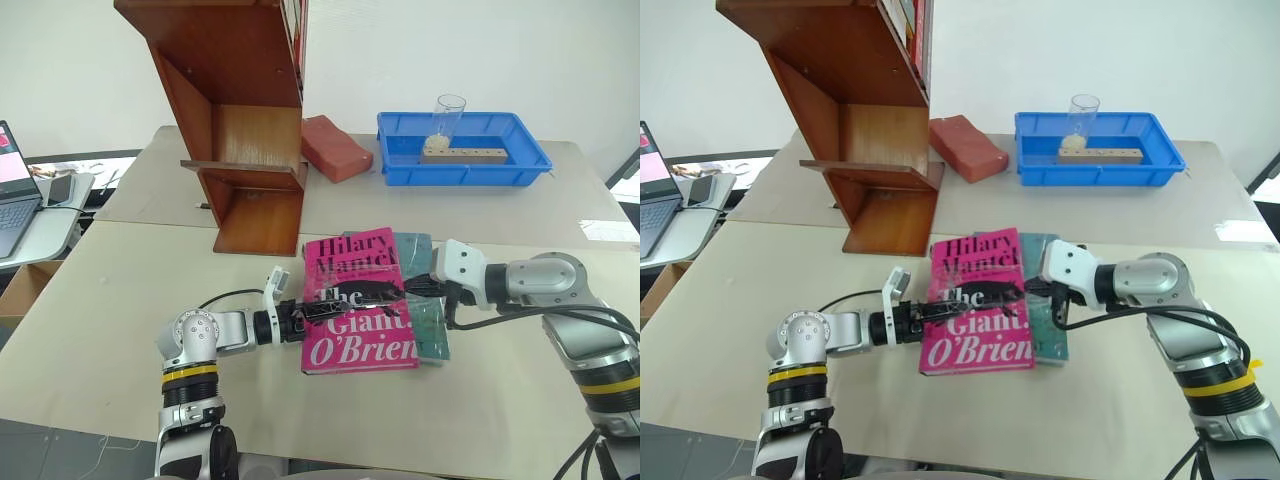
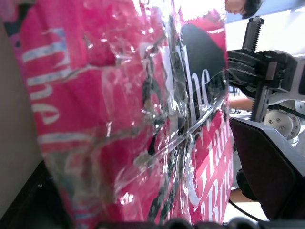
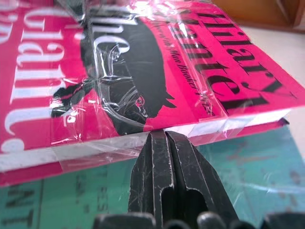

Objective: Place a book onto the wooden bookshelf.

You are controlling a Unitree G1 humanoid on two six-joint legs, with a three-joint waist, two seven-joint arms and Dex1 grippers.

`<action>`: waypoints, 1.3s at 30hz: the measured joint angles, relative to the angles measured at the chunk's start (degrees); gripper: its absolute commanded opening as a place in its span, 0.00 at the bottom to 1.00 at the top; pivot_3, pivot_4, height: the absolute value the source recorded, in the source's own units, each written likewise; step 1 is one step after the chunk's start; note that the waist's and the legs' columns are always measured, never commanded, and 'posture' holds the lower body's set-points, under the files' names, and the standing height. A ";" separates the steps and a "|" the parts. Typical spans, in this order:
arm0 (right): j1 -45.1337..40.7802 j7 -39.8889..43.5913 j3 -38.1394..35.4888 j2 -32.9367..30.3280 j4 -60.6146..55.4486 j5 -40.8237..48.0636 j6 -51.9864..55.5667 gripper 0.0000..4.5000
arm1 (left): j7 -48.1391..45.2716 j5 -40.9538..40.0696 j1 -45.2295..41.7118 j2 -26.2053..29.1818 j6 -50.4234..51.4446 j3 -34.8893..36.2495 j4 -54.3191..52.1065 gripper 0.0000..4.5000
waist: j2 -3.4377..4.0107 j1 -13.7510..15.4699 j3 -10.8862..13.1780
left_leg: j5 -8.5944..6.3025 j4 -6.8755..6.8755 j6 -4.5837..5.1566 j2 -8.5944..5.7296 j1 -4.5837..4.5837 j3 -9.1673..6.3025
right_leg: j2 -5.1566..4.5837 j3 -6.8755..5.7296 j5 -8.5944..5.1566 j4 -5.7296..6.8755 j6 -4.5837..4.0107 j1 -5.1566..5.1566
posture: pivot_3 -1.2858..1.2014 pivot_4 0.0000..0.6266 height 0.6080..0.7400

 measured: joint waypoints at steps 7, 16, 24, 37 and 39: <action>-0.06 0.27 -1.52 -2.15 -0.19 1.14 0.51 0.00 | -2.14 -3.62 0.20 4.74 -2.85 0.40 -5.26 0.36 | -0.07 -0.18 0.05 | 0.00 -0.03 -0.02 0.00 -0.05 -0.01 | -0.01 -0.02 0.00 -0.04 -0.01 -0.03 | 0.52 0.24 0.49; 4.87 0.70 -16.20 -11.61 -1.93 6.50 3.53 0.00 | -12.80 -4.40 -0.77 19.25 -17.11 -10.17 -17.01 0.08 | -0.09 -0.05 0.09 | -0.01 -0.09 -0.04 -0.01 -0.05 0.00 | -0.04 -0.02 0.00 -0.19 -0.02 0.01 | 0.52 0.24 0.49; 11.11 3.57 -29.46 -18.23 -6.84 12.49 9.35 0.00 | -21.24 13.83 -9.03 25.85 -50.15 -25.47 -24.19 0.08 | -0.07 0.33 0.15 | -0.01 -0.07 -0.03 -0.02 -0.13 0.03 | -0.06 0.03 0.01 -0.30 -0.07 0.01 | 0.52 0.24 0.49; 5.46 1.48 -32.96 -19.94 -13.81 24.15 19.96 0.00 | -15.59 47.18 -30.21 34.13 -111.80 -27.02 1.48 0.08 | 0.05 -0.23 0.32 | -0.04 -0.09 0.06 -0.02 -0.28 0.06 | -0.03 0.11 0.01 -0.26 -0.04 -0.18 | 0.52 0.24 0.49; 2.48 0.61 -32.35 -19.92 -14.29 26.25 21.08 0.00 | -14.97 50.12 -32.29 36.74 -116.46 -27.03 5.70 0.08 | 0.07 -0.32 0.34 | -0.04 -0.10 0.06 0.00 -0.29 0.06 | -0.01 0.10 0.01 -0.23 -0.04 -0.23 | 0.52 0.24 0.49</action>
